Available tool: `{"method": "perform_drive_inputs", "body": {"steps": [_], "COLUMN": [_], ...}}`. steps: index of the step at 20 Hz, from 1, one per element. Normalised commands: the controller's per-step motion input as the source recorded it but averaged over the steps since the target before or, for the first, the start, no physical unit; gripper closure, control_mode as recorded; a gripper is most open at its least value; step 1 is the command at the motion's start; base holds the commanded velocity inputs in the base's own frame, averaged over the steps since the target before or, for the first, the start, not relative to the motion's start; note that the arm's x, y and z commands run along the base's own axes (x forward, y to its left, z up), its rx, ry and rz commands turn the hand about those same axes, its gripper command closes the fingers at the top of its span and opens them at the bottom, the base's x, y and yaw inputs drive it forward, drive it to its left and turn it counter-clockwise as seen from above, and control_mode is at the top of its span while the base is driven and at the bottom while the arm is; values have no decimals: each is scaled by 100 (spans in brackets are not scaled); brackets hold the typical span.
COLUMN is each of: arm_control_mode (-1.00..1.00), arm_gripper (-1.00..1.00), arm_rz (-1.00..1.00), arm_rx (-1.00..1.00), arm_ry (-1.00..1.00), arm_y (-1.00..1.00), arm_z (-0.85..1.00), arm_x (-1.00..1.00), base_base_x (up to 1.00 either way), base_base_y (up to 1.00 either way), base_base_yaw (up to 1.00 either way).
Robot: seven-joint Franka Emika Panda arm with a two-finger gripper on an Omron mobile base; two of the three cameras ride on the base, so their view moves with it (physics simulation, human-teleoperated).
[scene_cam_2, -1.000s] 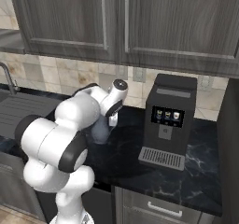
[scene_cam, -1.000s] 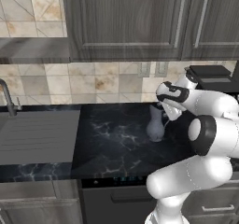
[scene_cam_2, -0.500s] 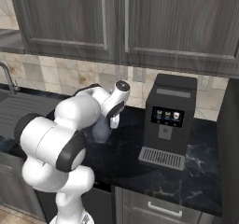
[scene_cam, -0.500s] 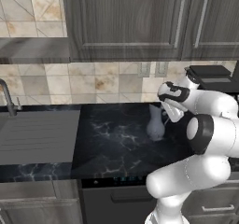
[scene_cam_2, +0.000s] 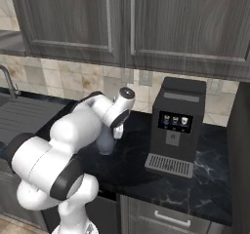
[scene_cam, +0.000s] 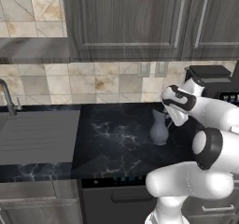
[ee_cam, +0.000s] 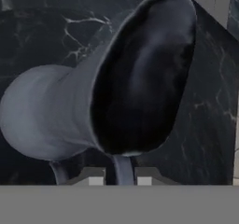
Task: Move the cheese and lemon wedge from the top shelf to the second highest shelf to make space. Then, place the pitcher from the counter on the cleared top shelf.
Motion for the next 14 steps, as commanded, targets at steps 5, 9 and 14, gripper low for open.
{"method": "perform_drive_inputs", "body": {"steps": [5, 9, 14], "arm_control_mode": [-100, -100, -100], "arm_gripper": [100, 100, 100], "arm_rz": [-9, -25, -39], "arm_rx": [-1, 0, 1], "arm_ry": [0, 0, 0], "arm_y": [38, 50, 42], "arm_z": [8, 35, 45], "arm_x": [-51, -33, -44], "base_base_x": [0, 0, 0], "base_base_y": [0, 0, 0], "base_base_yaw": [0, 0, 0]}}
